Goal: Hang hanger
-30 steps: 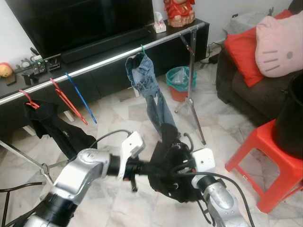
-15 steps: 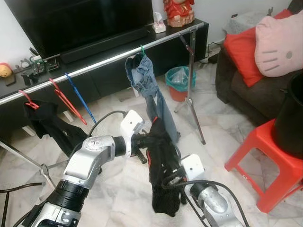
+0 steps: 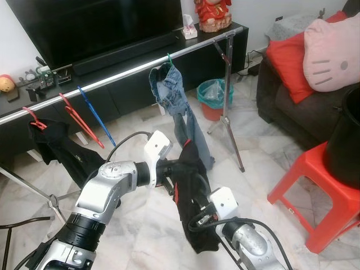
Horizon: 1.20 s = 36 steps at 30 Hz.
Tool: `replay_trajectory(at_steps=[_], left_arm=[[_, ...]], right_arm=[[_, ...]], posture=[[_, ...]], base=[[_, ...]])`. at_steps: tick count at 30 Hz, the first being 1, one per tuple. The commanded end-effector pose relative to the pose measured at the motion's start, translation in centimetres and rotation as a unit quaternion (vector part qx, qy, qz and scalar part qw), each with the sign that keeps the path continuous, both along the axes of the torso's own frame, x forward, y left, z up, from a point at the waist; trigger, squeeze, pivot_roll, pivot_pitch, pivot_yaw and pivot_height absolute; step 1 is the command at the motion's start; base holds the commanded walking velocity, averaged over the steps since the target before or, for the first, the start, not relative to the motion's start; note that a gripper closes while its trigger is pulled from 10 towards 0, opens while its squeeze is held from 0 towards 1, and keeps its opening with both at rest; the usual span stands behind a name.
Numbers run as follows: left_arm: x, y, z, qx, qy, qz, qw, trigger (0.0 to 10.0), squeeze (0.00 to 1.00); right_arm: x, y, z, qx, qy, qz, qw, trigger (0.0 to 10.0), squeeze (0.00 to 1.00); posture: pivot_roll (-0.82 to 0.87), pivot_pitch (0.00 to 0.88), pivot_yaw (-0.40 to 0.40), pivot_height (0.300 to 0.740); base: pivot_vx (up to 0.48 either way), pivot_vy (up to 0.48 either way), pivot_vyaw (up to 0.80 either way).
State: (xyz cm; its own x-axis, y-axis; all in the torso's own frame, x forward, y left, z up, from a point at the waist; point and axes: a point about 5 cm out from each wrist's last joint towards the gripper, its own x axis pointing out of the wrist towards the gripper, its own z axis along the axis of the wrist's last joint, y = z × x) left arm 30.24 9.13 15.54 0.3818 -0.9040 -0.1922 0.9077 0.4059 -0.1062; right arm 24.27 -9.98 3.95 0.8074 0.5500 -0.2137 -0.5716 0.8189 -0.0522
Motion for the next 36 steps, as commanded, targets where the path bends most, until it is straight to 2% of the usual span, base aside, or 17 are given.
replay_trajectory(at_steps=[1,5,9,16,17,18,19,27,29,33,35,36], left_arm=[[-0.7,0.1,-0.2,0.012,0.007,-0.025,1.000,10.0,0.00],[-0.9,0.2,-0.8,0.036,0.002,-0.035,0.999,10.0,0.00],[-0.6,0.3,-2.1,0.079,0.008,-0.011,0.997,10.0,0.00],[-0.6,0.1,-2.1,0.066,0.014,-0.010,0.998,10.0,0.00],[-0.6,0.1,-2.1,0.065,0.014,-0.012,0.998,10.0,0.34],[-0.6,0.1,-2.2,0.063,0.018,-0.013,0.998,10.0,0.55],[-0.7,0.1,-2.3,0.062,0.021,-0.012,0.998,10.0,0.63],[0.1,0.4,-2.5,0.042,0.040,0.032,0.998,10.0,0.63],[0.0,0.3,-2.1,0.029,0.038,0.024,0.999,10.0,0.70],[-0.3,0.2,-1.7,0.021,0.034,0.008,0.999,10.0,0.70],[-0.3,0.2,-1.7,0.020,0.034,0.008,0.999,10.0,0.65],[-0.4,0.2,-1.7,0.021,0.033,0.004,0.999,10.0,0.59]], right_arm=[[0.3,0.9,1.6,0.031,-0.036,0.012,0.999,10.0,0.00],[0.3,1.2,2.6,0.055,-0.050,0.020,0.997,10.0,0.00],[0.2,1.5,3.5,0.076,-0.068,0.031,0.994,10.0,0.00],[-0.1,1.2,3.3,0.075,-0.064,0.032,0.995,10.0,0.00],[-0.1,1.1,3.3,0.074,-0.064,0.031,0.995,10.0,0.00],[0.0,1.1,3.3,0.074,-0.065,0.029,0.995,10.0,0.00],[0.0,1.1,3.4,0.075,-0.065,0.028,0.995,10.0,0.00],[-0.1,1.1,3.3,0.074,-0.062,0.031,0.995,10.0,0.00],[-0.2,1.0,3.3,0.072,-0.061,0.031,0.995,10.0,0.00],[-0.1,1.0,3.3,0.070,-0.063,0.030,0.995,10.0,0.00],[-0.1,0.9,3.3,0.068,-0.064,0.029,0.995,10.0,0.00],[0.0,0.9,3.3,0.067,-0.065,0.028,0.995,10.0,0.00]], posture=[[0.14,0.030,0.190,0.740],[0.14,0.029,0.193,0.740],[0.13,0.027,0.194,0.740],[0.13,0.023,0.193,0.740],[0.13,0.023,0.193,0.740],[0.13,0.022,0.193,0.740],[0.13,0.022,0.193,0.740],[0.13,0.029,0.191,0.740],[0.13,0.029,0.190,0.740],[0.13,0.031,0.189,0.740],[0.13,0.031,0.188,0.740],[0.13,0.030,0.187,0.740]], base=[[0.000,0.000,0.00],[0.000,0.000,0.00],[0.000,0.000,0.00],[0.000,0.000,0.00],[0.000,0.000,0.00],[0.000,0.000,0.00],[0.000,0.000,0.00],[0.000,0.000,0.00],[0.000,0.000,0.00],[0.000,0.000,0.00],[0.000,0.000,0.00],[0.000,0.000,0.00]])
